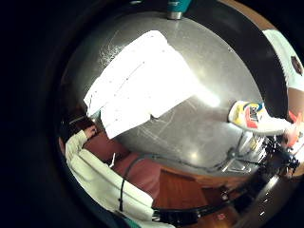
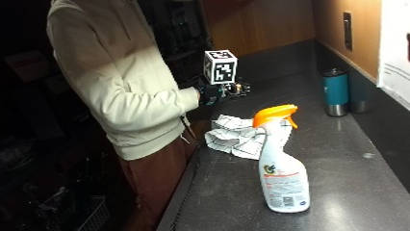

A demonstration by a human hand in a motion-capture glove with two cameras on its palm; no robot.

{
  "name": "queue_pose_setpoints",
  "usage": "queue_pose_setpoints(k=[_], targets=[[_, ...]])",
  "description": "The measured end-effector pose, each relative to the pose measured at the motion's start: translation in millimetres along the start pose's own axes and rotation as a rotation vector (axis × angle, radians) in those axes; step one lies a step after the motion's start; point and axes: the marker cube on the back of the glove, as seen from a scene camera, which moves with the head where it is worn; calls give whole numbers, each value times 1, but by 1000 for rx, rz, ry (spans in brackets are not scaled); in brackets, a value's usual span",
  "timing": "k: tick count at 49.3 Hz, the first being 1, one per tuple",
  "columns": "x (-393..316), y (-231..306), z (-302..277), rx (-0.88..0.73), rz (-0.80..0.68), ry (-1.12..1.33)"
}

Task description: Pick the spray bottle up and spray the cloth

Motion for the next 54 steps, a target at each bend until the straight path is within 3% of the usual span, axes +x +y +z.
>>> queue_pose_setpoints(k=[12, 25, 54], targets=[[0, 9, -4, 3, -21, -17], [12, 32, -17, 152, -36, -57], [82, 133, -18, 353, 55, -58]])
